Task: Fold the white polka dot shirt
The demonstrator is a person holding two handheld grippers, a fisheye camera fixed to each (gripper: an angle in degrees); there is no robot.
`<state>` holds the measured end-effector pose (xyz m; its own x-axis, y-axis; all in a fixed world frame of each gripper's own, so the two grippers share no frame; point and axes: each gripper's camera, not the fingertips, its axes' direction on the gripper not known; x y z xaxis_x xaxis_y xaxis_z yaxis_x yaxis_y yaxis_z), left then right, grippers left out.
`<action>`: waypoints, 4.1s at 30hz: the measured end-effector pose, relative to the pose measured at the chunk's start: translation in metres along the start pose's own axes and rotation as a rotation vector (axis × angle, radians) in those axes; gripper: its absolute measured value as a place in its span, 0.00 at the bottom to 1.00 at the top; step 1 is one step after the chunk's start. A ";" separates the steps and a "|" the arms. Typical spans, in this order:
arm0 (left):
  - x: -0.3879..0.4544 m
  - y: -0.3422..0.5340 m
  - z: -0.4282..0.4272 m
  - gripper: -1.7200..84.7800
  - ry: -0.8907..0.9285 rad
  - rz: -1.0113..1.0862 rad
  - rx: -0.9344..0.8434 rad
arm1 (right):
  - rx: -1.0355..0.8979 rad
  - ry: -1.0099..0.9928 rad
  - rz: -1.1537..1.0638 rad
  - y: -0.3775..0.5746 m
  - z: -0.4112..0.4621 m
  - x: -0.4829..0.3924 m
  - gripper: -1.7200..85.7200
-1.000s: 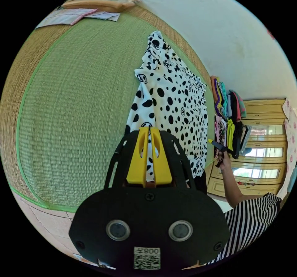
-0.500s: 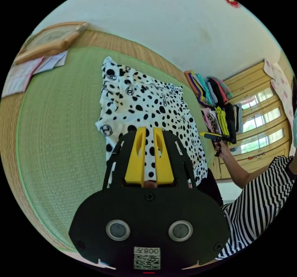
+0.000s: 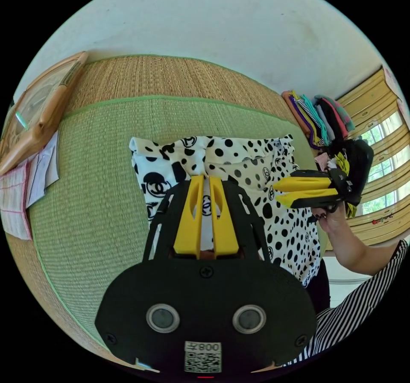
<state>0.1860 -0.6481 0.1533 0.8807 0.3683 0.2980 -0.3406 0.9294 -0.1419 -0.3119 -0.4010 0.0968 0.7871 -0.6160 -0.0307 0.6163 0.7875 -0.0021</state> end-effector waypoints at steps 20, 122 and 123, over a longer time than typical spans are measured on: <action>-0.002 -0.110 -0.051 0.05 0.133 0.070 0.035 | -0.009 0.031 0.035 -0.101 0.052 0.039 0.09; 0.217 -0.287 -0.102 0.10 0.207 0.345 -0.100 | 0.151 0.003 0.334 0.028 -0.005 0.218 0.02; 0.225 -0.292 -0.093 0.10 0.196 0.386 -0.128 | 0.158 -0.011 0.342 0.031 -0.004 0.220 0.02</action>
<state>0.5141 -0.8385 0.1738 0.7473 0.6643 0.0174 -0.6236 0.7101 -0.3268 -0.1197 -0.5124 0.0860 0.9479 -0.3183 0.0081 0.3130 0.9360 0.1609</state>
